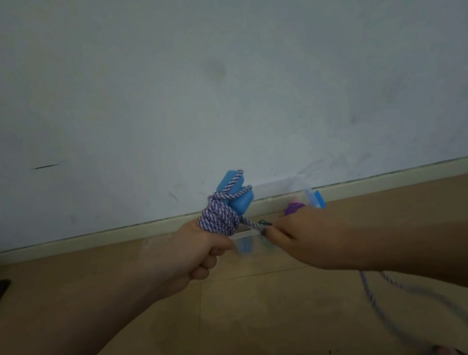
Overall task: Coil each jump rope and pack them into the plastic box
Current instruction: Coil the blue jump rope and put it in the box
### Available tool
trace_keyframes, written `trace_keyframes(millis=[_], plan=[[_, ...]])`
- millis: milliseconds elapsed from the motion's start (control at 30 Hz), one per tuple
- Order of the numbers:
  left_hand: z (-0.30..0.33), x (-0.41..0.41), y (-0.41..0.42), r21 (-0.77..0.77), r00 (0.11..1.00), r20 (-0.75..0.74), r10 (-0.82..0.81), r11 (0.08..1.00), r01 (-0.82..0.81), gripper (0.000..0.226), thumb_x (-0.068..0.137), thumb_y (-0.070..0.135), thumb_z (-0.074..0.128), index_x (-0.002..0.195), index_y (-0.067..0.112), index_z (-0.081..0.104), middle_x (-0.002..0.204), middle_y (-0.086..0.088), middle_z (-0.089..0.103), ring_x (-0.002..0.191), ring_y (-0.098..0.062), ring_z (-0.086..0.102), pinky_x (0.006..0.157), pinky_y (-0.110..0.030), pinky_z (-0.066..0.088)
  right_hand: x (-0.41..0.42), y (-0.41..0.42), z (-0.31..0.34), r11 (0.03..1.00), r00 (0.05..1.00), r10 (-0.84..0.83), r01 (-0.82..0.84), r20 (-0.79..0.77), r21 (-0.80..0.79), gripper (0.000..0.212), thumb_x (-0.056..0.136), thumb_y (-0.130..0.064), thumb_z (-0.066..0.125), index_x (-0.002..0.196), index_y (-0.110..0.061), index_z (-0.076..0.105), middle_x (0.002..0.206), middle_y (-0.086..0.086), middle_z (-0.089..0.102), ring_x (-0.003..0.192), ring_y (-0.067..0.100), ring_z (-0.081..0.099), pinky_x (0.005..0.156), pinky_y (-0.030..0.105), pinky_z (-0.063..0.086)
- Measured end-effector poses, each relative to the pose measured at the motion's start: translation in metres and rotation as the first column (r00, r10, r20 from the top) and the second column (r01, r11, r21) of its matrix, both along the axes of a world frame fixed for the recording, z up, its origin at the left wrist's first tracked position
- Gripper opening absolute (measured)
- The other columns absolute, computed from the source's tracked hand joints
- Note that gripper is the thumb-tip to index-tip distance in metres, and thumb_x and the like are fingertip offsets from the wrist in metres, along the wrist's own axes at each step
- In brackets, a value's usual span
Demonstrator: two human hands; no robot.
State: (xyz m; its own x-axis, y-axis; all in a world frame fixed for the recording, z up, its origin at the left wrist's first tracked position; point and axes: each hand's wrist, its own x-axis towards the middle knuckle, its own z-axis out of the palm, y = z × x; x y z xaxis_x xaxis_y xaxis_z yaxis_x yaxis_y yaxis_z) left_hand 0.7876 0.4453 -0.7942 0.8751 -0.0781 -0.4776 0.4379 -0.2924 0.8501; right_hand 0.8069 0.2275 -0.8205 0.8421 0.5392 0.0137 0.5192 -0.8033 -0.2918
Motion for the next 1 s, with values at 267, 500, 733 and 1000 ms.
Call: trace_keyframes(millis=[267, 500, 733, 1000], plan=[[-0.014, -0.009, 0.003, 0.652, 0.933, -0.121, -0.338, 0.682, 0.331, 0.012, 0.080, 0.017, 0.069, 0.088, 0.019, 0.061, 0.069, -0.002, 0.055, 0.053, -0.016, 0.049, 0.046, -0.023, 0.039, -0.008, 0.022, 0.048, 0.952, 0.886, 0.303, -0.264, 0.351, -0.157, 0.034, 0.096, -0.055, 0.040, 0.082, -0.025, 0.049, 0.078, -0.001, 0.063, 0.073, 0.021, 0.061, 0.058, 0.030, 0.034], [0.006, -0.022, -0.013, 0.807, 0.705, -0.005, -0.709, 0.413, 0.421, 0.031, 0.080, 0.011, 0.062, 0.109, 0.021, 0.059, 0.096, -0.002, 0.065, 0.081, -0.017, 0.059, 0.061, -0.023, 0.043, 0.027, 0.015, 0.045, 0.962, 0.902, 0.264, -0.221, 0.343, -0.160, 0.053, 0.087, -0.067, 0.032, 0.067, -0.019, 0.042, 0.049, -0.005, 0.036, 0.047, 0.016, 0.040, 0.044, 0.028, 0.023], [0.034, -0.025, -0.022, 0.800, 0.654, 0.185, -0.734, 0.499, 0.334, 0.028, 0.081, 0.022, 0.069, 0.103, 0.034, 0.055, 0.088, 0.015, 0.060, 0.071, 0.000, 0.055, 0.059, -0.009, 0.042, 0.041, 0.004, 0.012, 0.999, 0.997, 0.029, -0.032, 0.077, 0.031, 0.036, 0.097, -0.046, 0.046, 0.089, -0.018, 0.067, 0.076, 0.002, 0.064, 0.074, 0.022, 0.062, 0.068, 0.034, 0.051], [0.020, -0.006, -0.012, 0.102, 0.989, 0.144, -0.030, 0.995, 0.016, 0.031, 0.082, -0.003, 0.063, 0.071, 0.017, 0.043, 0.050, 0.002, 0.036, 0.043, -0.012, 0.025, 0.047, -0.023, 0.019, 0.005, 0.001, -0.013, 0.997, 0.993, 0.063, -0.067, 0.097, 0.042, 0.010, 0.098, -0.013, 0.040, 0.103, -0.017, 0.047, 0.066, 0.007, 0.054, 0.060, 0.030, 0.057, 0.054, 0.038, 0.050]])
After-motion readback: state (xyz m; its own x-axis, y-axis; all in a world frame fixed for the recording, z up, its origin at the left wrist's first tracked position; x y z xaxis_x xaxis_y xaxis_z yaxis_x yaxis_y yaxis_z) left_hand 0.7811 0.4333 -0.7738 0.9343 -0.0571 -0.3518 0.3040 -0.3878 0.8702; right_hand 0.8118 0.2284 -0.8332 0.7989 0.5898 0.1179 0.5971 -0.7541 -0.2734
